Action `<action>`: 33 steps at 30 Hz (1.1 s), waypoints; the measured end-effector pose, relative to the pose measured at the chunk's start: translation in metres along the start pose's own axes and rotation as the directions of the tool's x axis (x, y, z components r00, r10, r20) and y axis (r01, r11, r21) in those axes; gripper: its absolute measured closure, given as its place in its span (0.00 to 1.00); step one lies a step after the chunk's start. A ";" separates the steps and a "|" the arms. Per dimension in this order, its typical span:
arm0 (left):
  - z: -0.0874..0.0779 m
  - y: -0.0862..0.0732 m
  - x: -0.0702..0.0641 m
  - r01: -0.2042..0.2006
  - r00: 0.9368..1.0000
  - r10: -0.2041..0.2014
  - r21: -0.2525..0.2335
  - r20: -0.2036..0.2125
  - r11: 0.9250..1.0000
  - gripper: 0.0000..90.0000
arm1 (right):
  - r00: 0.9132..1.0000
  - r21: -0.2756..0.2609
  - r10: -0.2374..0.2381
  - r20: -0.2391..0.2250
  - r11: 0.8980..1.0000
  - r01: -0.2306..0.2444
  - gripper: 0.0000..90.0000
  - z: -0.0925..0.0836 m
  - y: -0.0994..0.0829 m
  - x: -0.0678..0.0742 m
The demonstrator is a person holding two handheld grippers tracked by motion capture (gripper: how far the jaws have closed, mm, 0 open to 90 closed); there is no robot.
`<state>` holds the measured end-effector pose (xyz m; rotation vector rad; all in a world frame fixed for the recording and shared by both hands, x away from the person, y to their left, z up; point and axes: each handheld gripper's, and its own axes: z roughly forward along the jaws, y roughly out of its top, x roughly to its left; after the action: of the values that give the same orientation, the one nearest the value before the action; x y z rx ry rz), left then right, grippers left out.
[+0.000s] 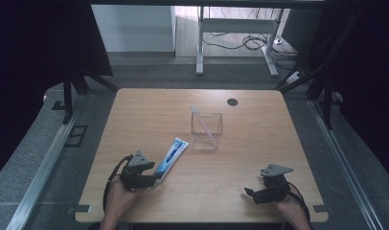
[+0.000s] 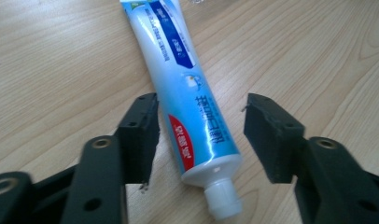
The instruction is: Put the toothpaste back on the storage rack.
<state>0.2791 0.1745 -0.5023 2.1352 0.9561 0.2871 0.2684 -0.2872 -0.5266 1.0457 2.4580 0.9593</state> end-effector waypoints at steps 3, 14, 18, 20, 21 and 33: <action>-0.001 0.002 -0.001 0.015 1.000 -0.014 -0.009 0.013 1.000 0.64 | 1.000 0.014 -0.008 0.004 1.000 0.008 0.02 0.001 0.000 0.000; 0.010 0.012 -0.017 0.010 0.999 -0.011 0.036 0.052 0.999 0.99 | 0.999 0.019 -0.039 0.002 0.999 0.039 0.01 0.002 0.000 0.002; 0.019 0.013 -0.024 -0.022 0.998 0.015 0.100 0.067 0.995 1.00 | 0.999 0.014 -0.037 0.000 0.999 0.037 0.00 0.002 0.000 0.002; 0.022 0.011 -0.026 -0.038 0.998 0.031 0.126 0.059 0.991 1.00 | 0.999 0.013 -0.037 -0.003 0.999 0.037 0.00 0.001 0.000 0.002; 0.024 0.010 -0.027 -0.046 0.998 0.040 0.138 0.049 0.989 1.00 | 0.999 0.013 -0.037 -0.003 0.999 0.037 0.00 0.001 0.000 0.002; 0.023 0.004 -0.023 -0.069 0.998 0.068 0.187 0.012 0.980 1.00 | 1.000 -0.001 -0.028 -0.011 1.000 0.028 0.00 -0.002 -0.001 -0.001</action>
<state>0.2759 0.1434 -0.5127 2.3430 0.9391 0.2321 0.2675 -0.2888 -0.5258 1.0060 2.4746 0.9597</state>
